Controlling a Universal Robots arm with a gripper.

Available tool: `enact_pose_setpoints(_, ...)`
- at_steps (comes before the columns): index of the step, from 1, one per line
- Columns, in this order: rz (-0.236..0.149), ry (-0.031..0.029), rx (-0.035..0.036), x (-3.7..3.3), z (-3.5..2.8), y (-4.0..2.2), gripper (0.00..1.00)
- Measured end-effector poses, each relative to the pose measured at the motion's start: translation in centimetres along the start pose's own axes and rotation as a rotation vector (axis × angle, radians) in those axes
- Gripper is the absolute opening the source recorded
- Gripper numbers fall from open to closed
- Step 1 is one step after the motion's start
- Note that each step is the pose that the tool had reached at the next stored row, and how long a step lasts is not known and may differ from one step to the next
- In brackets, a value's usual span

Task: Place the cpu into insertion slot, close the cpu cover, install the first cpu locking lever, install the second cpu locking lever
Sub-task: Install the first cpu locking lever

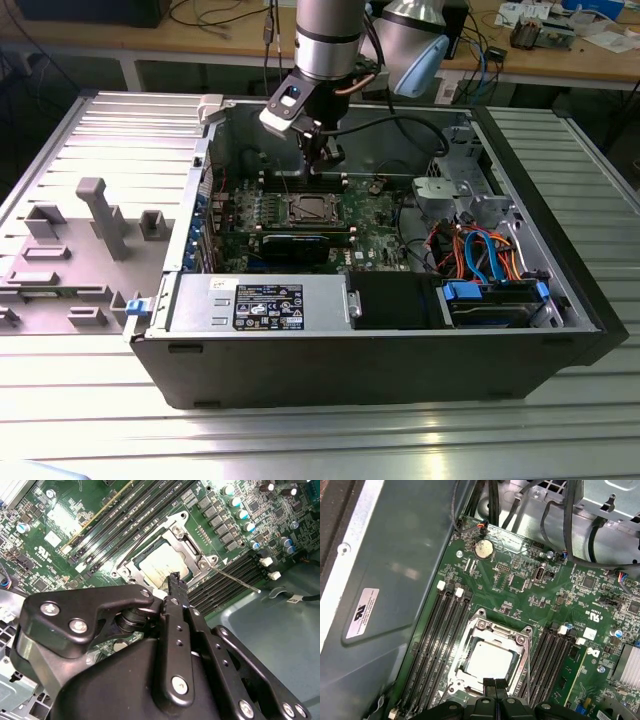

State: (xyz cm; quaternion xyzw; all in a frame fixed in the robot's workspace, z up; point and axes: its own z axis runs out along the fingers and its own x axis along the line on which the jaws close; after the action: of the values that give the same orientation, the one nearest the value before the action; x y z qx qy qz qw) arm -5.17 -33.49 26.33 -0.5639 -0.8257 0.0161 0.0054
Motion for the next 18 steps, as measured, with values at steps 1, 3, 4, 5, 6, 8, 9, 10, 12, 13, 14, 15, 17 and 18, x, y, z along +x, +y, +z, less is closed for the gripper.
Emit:
enact_pose_setpoints(1,-0.002,-0.0001,0.0,0.0,0.0,0.0,0.11)
enact_pose_setpoints(3,-0.006,-0.0002,0.0,0.0,0.0,0.0,0.11)
enact_pose_setpoints(4,-0.009,-0.0003,0.0,0.0,0.0,0.0,0.11)
enact_pose_setpoints(5,-0.012,-0.0004,-0.0001,0.0,0.01,0.0,0.11)
enact_pose_setpoints(6,-0.014,-0.0004,-0.0001,0.0,0.01,0.0,0.11)
enact_pose_setpoints(8,-0.017,-0.0005,-0.0002,0.0,0.01,0.0,0.11)
enact_pose_setpoints(9,-0.019,-0.0006,-0.0002,0.0,0.01,0.0,0.11)
enact_pose_setpoints(10,-0.021,-0.0007,-0.0002,0.0,0.01,0.0,0.11)
enact_pose_setpoints(12,-0.024,-0.0007,-0.0002,0.0,0.01,0.0,0.11)
enact_pose_setpoints(13,-0.025,-0.0008,-0.0002,0.0,0.01,0.0,0.11)
enact_pose_setpoints(14,-0.028,-0.0009,-0.0003,0.0,0.02,0.0,0.11)
enact_pose_setpoints(15,-0.03,-0.001,-0.0002,0.0,0.01,0.0,0.11)
enact_pose_setpoints(17,-0.035,-0.0011,-0.0003,0.0,0.02,0.0,0.11)
enact_pose_setpoints(18,-0.037,-0.0012,-0.0003,0.0,0.02,0.0,0.11)
